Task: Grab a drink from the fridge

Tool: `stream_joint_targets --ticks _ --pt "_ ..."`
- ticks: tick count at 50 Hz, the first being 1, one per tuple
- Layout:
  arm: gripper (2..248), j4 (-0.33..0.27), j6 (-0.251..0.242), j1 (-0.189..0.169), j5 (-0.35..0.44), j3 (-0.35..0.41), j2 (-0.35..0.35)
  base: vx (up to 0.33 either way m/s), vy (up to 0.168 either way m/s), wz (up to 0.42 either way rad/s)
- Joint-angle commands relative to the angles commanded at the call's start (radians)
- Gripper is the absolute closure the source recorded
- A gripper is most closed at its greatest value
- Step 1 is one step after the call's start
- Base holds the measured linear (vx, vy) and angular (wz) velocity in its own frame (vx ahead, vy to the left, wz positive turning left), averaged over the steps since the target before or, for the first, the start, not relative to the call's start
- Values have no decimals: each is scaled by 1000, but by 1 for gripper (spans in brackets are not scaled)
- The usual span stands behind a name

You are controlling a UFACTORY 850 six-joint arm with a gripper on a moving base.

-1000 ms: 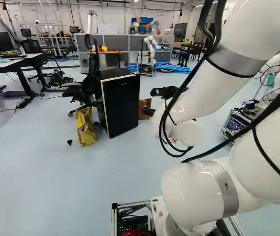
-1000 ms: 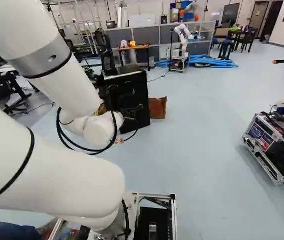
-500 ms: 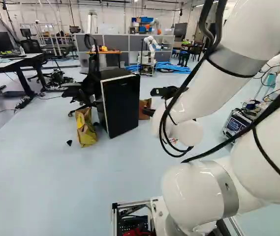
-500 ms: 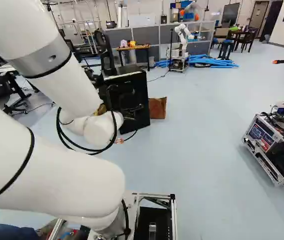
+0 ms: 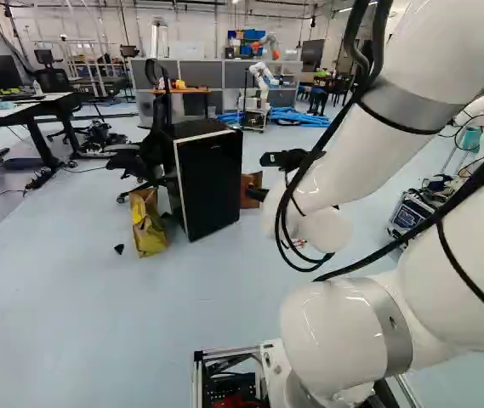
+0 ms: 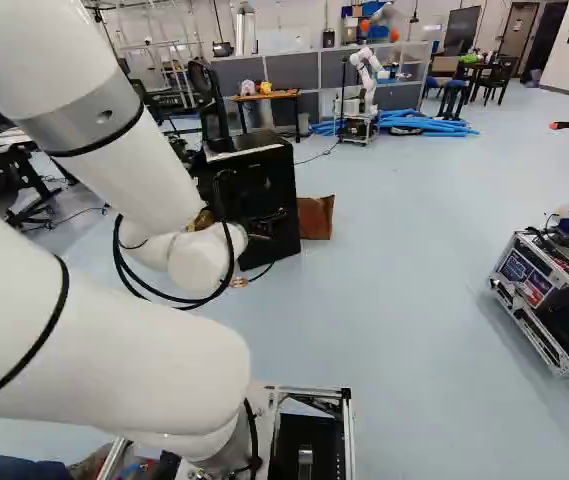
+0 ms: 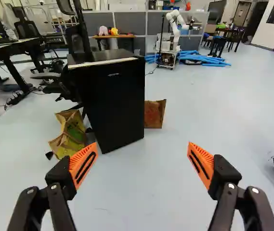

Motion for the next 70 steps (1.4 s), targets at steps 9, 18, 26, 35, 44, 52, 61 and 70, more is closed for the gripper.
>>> stream_joint_targets --ticks 9,18,26,35,44,52,61,70 --pt "3 0 0 0 0 0 0 48 1 -1" --pt "3 0 0 0 0 0 0 54 -1 -3" --pt "3 0 0 0 0 0 0 77 2 -9" --pt "3 0 0 0 0 0 0 63 -2 -6" --pt "3 0 0 0 0 0 0 63 0 -4" --pt "3 0 0 0 0 0 0 55 -1 -1" --pt "3 0 0 0 0 0 0 65 1 0" --pt "3 0 0 0 0 0 0 60 17 85"
